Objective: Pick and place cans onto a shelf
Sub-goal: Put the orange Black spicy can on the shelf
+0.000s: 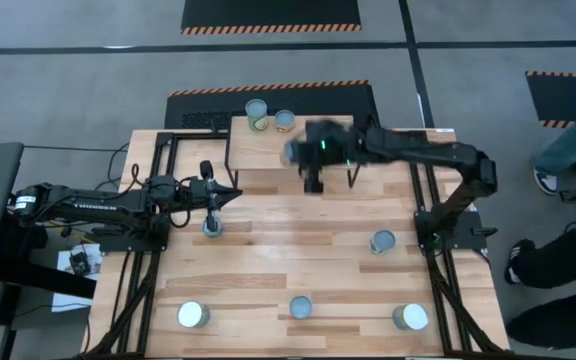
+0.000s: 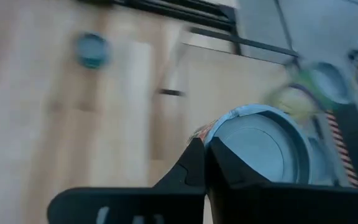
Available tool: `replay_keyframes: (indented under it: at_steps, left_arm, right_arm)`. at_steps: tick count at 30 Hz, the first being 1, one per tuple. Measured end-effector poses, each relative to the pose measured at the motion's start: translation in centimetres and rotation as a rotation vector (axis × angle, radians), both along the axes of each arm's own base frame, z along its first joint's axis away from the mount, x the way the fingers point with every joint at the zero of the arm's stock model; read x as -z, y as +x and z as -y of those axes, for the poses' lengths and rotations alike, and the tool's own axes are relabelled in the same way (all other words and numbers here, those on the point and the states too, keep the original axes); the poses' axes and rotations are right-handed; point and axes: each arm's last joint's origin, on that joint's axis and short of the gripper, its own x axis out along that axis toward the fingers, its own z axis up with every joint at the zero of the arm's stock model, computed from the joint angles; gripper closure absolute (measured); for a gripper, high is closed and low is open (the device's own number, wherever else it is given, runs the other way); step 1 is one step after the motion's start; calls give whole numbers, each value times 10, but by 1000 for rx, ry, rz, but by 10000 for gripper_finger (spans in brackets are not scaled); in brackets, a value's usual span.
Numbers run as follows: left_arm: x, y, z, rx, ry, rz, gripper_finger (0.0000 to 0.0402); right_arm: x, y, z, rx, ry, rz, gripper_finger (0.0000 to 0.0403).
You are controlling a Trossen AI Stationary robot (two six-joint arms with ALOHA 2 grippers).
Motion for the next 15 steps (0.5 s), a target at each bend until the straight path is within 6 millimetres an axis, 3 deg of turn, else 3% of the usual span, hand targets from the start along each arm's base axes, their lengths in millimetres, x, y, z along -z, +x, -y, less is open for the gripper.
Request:
replay_keyframes:
  at_steps: [8, 11, 15]
  left_arm:
    - [0, 0, 0, 0, 6, -4, 393]
    - [0, 0, 0, 0, 7, -3, 393]
    - [0, 0, 0, 0, 7, 3, 393]
  right_arm:
    - [37, -8, 100, 90, 51, -85, 390]
    - [51, -12, 120, 132, 66, -132, 392]
    - [53, -16, 131, 145, 58, -134, 391]
